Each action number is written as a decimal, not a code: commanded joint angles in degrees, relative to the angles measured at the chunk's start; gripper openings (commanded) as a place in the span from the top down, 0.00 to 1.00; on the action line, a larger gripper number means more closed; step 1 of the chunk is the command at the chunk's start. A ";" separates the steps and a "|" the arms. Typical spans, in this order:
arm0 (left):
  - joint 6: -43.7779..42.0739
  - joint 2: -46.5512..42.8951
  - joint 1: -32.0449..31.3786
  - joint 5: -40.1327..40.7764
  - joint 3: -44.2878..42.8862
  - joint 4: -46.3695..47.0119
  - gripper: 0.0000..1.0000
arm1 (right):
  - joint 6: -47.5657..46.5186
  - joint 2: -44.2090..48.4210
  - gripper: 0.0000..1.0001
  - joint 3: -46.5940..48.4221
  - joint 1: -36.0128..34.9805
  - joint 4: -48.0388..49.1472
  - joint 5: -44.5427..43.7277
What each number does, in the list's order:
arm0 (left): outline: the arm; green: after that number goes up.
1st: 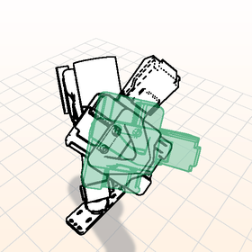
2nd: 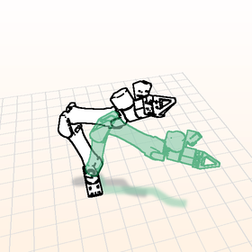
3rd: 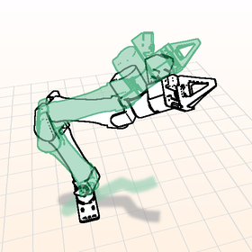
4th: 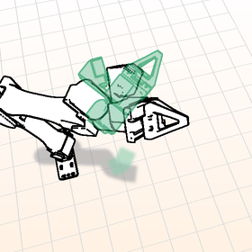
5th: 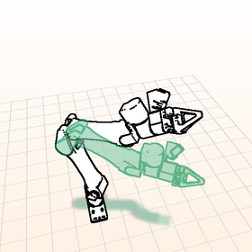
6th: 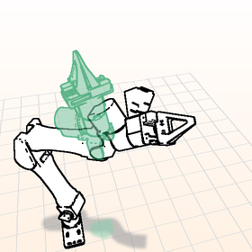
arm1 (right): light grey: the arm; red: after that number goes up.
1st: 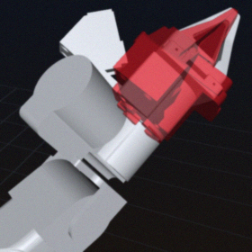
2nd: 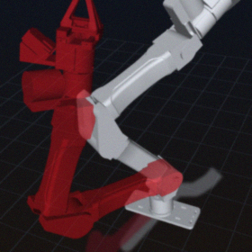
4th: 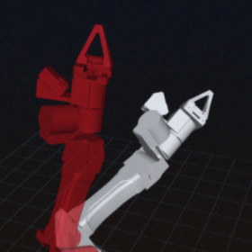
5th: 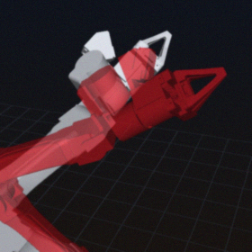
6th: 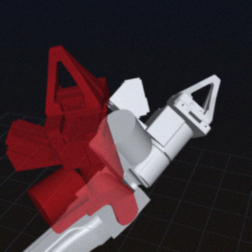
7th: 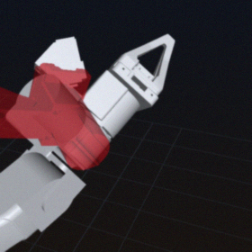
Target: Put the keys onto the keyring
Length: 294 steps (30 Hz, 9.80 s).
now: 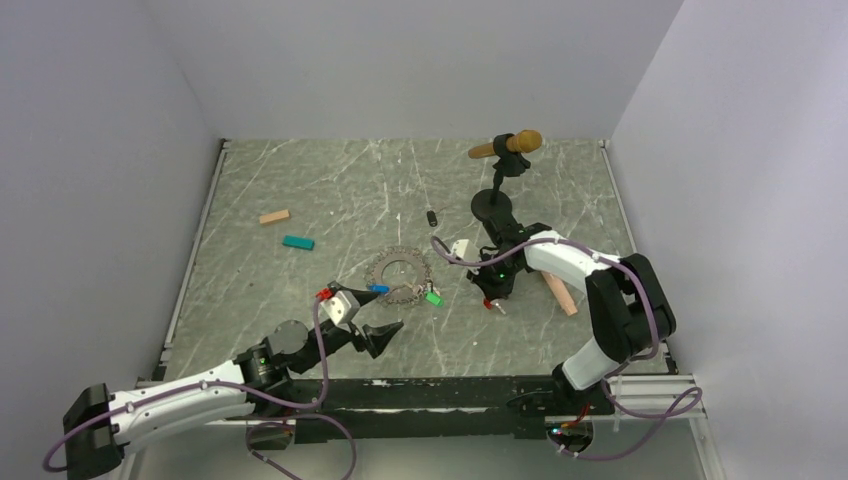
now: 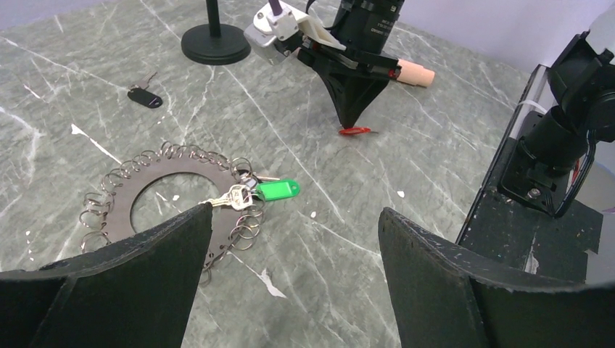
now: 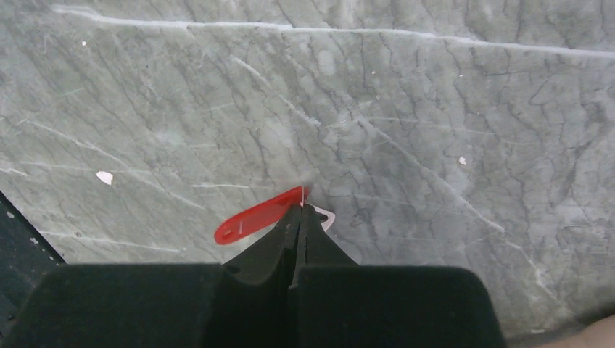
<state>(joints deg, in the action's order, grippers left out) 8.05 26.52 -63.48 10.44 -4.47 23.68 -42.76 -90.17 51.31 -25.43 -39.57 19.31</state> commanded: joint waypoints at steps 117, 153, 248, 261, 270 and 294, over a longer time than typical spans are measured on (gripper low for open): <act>3.16 -5.45 -0.25 -0.88 0.16 -4.83 0.09 | -2.58 -10.96 0.96 12.26 4.21 -8.86 -0.13; 16.46 3.67 2.66 9.61 -8.72 -16.19 0.00 | 2.46 9.65 0.51 17.22 13.45 -7.42 34.13; 1.98 72.82 47.14 -35.60 -56.54 -45.37 0.69 | 1.09 12.75 0.05 11.44 15.52 -7.10 47.13; 2.01 73.94 47.14 -36.30 -56.18 -45.31 0.71 | 0.93 12.69 0.05 11.62 15.55 -7.35 47.05; 2.12 73.47 47.14 -36.63 -55.08 -45.26 0.69 | 0.93 12.67 0.05 11.71 15.54 -7.45 47.05; 1.63 75.36 46.75 -36.40 -55.66 -46.47 0.73 | 0.58 12.52 0.05 11.97 15.61 -8.14 47.31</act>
<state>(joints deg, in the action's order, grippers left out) 11.18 101.95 -16.53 -24.86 -59.48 -22.06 -40.53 -77.65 61.65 -9.74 -47.35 65.04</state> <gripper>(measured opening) 0.285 0.951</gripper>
